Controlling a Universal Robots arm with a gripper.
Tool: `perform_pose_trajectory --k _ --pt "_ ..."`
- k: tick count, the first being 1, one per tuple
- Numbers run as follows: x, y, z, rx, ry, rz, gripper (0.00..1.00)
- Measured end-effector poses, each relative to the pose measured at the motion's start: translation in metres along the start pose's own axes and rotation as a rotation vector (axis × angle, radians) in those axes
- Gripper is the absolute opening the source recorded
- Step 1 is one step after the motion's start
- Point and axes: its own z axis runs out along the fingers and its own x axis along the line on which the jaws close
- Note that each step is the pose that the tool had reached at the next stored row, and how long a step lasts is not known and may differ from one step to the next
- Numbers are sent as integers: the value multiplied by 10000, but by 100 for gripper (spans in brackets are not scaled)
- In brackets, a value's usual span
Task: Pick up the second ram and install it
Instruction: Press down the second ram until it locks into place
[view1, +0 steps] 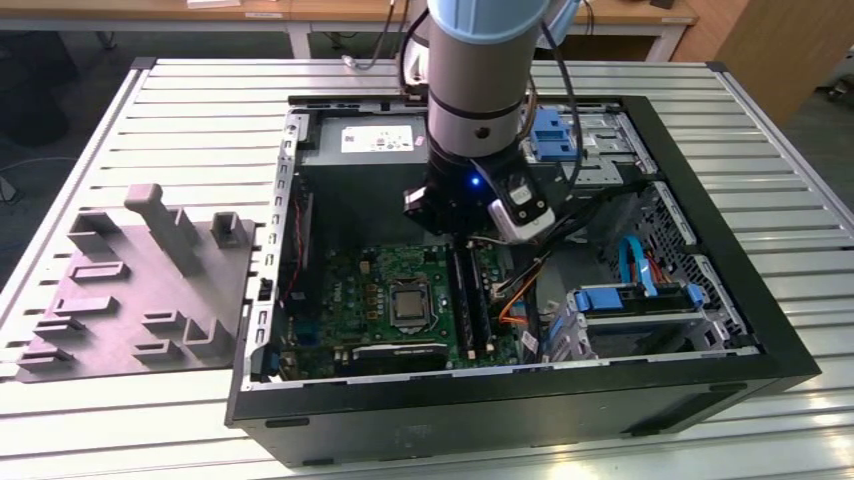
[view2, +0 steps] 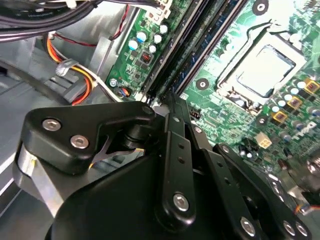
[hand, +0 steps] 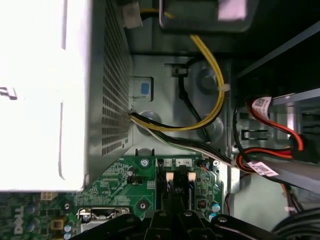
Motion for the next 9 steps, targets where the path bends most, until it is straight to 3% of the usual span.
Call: perform_pose_trajectory --k 4,9 --pt "-5 5 -109 2 1 -1 11" --pt "-6 5 -114 -1 0 -1 11"
